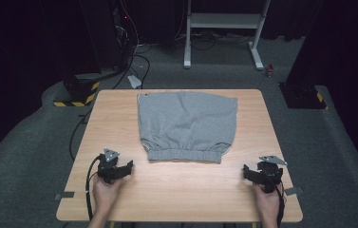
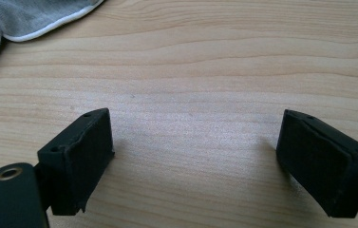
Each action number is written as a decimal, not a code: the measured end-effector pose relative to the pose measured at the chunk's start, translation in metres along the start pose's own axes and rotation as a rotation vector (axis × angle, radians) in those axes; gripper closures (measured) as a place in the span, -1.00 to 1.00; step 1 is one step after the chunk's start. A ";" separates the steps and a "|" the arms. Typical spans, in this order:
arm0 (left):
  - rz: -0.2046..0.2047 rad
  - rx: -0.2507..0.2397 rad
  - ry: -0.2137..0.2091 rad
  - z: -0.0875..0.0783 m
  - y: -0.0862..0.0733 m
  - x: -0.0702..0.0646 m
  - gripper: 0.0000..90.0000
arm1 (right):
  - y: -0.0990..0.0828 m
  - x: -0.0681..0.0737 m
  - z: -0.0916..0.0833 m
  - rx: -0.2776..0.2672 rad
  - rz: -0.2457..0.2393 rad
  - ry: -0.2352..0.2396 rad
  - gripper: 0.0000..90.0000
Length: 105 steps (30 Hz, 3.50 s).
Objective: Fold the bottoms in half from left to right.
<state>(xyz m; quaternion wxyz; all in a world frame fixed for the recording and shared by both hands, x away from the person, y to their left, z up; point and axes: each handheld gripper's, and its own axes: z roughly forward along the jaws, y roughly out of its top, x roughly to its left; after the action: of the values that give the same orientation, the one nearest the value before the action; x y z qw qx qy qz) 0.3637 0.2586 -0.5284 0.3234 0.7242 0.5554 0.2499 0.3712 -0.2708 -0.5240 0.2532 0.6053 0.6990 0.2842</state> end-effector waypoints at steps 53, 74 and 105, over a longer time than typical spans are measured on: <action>0.037 -0.012 -0.163 -0.009 0.013 -0.008 -0.39 | 0.008 -0.001 -0.012 -0.060 0.011 0.090 -0.30; 0.083 -0.049 -0.256 0.014 0.048 -0.046 -0.05 | 0.035 0.051 -0.007 -0.134 -0.108 0.254 0.12; 0.121 0.019 -0.205 0.063 0.069 -0.078 -0.25 | 0.063 0.114 0.050 -0.048 -0.183 0.260 -0.01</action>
<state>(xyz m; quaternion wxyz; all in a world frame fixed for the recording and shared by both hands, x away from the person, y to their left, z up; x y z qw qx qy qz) 0.4339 0.1591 -0.5191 0.3558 0.7813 0.4770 0.1881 0.4344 -0.1464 -0.5159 0.2001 0.4911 0.7711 0.3525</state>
